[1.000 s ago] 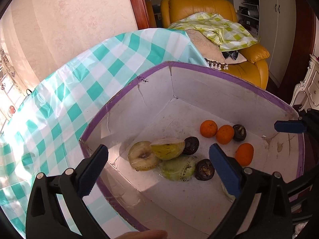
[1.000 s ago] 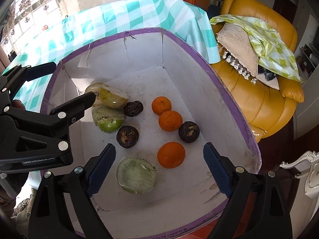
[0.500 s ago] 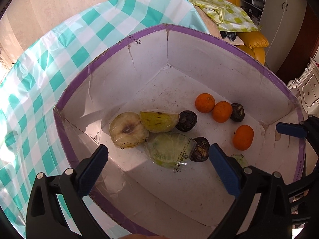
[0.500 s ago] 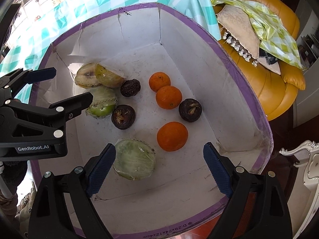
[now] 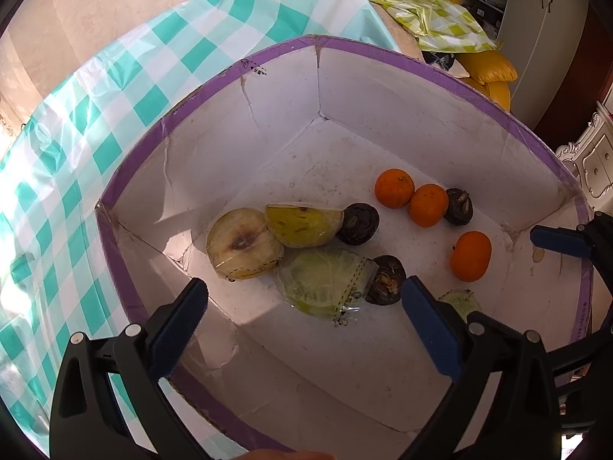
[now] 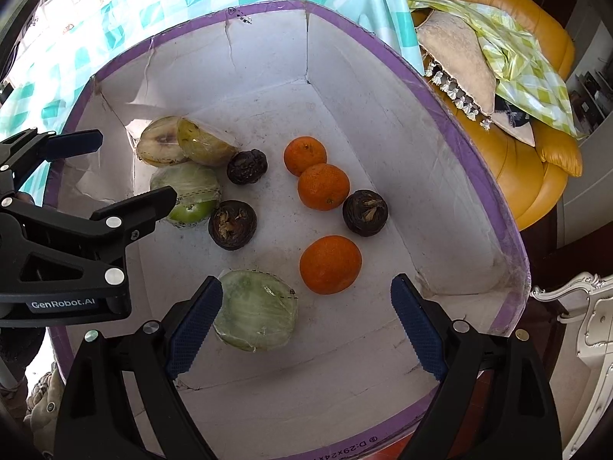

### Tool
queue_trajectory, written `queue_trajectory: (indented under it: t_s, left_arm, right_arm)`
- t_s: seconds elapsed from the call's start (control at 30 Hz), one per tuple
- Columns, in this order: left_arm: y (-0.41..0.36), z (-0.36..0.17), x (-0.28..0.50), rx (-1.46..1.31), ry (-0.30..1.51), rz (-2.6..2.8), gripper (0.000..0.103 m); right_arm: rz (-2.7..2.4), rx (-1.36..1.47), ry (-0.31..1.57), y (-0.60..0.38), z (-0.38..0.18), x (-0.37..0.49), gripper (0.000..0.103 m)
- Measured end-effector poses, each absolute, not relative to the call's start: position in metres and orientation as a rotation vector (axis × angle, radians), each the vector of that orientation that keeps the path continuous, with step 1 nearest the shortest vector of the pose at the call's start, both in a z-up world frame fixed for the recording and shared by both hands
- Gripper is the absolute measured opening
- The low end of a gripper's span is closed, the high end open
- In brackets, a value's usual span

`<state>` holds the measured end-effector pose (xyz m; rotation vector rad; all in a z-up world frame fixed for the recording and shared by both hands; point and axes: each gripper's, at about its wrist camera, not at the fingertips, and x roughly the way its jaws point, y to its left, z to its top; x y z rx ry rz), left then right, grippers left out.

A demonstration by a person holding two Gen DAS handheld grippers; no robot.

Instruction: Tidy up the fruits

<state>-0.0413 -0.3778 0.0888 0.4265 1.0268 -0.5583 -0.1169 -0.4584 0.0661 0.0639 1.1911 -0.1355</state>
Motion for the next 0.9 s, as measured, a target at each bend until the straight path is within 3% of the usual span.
queue_trajectory:
  t_s: [0.9]
  left_arm:
    - [-0.3817,0.0854,-0.0411,0.442,1.025,-0.547,0.101]
  right_arm:
    - [-0.143,0.052,1.191,-0.4578,0.0657,-0.1159,0.086]
